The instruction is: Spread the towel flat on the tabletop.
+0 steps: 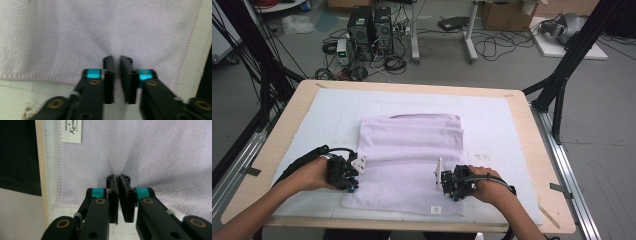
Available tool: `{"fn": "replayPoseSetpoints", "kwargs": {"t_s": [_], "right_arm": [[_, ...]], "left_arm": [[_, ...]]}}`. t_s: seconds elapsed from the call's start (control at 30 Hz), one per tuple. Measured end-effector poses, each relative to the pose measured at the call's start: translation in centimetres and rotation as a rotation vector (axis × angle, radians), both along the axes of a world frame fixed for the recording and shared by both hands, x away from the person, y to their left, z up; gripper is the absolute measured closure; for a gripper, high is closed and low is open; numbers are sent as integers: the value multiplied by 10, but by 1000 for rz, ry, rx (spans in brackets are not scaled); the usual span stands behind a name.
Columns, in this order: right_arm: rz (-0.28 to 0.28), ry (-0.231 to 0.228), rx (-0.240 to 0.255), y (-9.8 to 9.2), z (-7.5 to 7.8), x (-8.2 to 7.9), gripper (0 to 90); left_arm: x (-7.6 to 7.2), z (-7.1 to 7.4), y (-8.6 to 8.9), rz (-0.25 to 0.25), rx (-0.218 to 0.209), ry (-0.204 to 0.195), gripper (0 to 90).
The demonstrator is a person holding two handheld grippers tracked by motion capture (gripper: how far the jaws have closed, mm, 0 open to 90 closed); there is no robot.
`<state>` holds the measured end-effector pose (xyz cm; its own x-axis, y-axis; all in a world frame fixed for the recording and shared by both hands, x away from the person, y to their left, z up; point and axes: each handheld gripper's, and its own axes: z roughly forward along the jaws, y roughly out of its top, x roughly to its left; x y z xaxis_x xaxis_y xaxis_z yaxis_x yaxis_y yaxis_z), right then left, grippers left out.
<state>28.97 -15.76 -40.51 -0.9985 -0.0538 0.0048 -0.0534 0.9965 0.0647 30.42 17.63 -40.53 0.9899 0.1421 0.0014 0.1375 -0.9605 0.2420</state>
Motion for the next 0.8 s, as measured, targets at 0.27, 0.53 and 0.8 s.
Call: {"fn": "replayPoseSetpoints", "kwargs": {"t_s": [0.27,0.53,0.8], "right_arm": [[-39,90,134,-22,18,-6,878],[20,242,342,-50,46,-36,878],[-3,219,454,-62,51,-49,642]], "left_arm": [[-18,14,14,-24,-94,-3,867],[-69,44,26,-122,-220,-3,870],[-74,48,38,-59,-290,-50,598]]}}
